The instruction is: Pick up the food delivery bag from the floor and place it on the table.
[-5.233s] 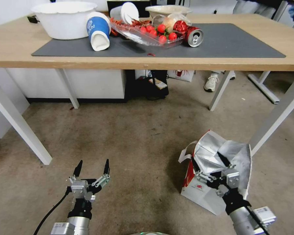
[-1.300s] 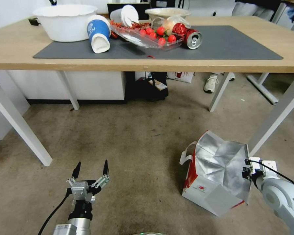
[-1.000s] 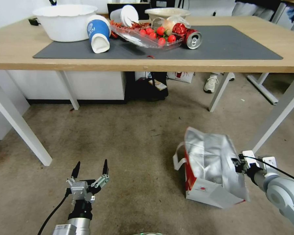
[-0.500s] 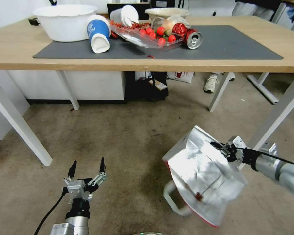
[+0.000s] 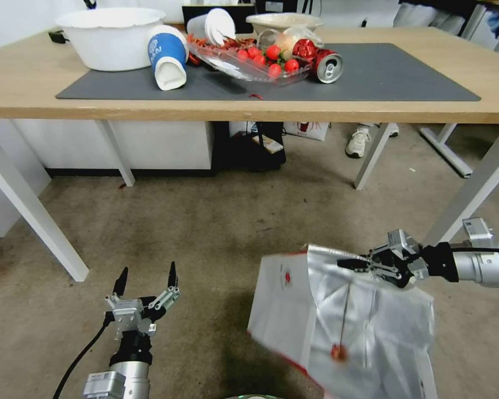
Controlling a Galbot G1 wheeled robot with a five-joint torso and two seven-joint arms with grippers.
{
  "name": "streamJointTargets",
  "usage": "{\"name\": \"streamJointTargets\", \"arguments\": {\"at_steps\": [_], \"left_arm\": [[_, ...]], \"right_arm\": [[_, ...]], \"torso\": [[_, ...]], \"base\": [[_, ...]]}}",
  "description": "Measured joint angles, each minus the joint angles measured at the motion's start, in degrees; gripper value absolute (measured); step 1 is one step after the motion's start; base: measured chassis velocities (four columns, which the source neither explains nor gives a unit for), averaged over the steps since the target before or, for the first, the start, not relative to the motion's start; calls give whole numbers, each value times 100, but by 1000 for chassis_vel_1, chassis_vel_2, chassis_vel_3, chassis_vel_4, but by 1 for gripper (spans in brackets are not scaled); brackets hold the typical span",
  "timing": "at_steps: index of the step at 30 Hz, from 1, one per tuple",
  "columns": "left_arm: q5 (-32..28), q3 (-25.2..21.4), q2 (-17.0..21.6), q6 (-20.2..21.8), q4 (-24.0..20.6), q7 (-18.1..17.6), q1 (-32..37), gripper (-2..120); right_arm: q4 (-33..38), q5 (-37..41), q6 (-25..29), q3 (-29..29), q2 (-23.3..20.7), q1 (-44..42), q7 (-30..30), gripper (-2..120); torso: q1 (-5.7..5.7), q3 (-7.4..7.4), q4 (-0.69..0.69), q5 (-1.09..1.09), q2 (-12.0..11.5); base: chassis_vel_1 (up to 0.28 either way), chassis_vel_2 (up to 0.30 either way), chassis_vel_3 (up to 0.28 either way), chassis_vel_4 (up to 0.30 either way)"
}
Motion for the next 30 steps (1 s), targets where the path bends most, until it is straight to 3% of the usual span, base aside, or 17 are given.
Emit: {"name": "streamJointTargets", "arguments": {"at_steps": [23,30], "left_arm": [[197,31,-75,41,-101,172,61,100],[208,33,-79,242,-115,235,13,100]], "right_arm": [[47,336,-376,-92,-49,84,122,0],[41,314,-393,-165,-17,76,99,0]], "torso": [[0,0,1,0,0],[0,0,1,0,0]], "base": [[0,0,0,0],[0,0,0,0]]}}
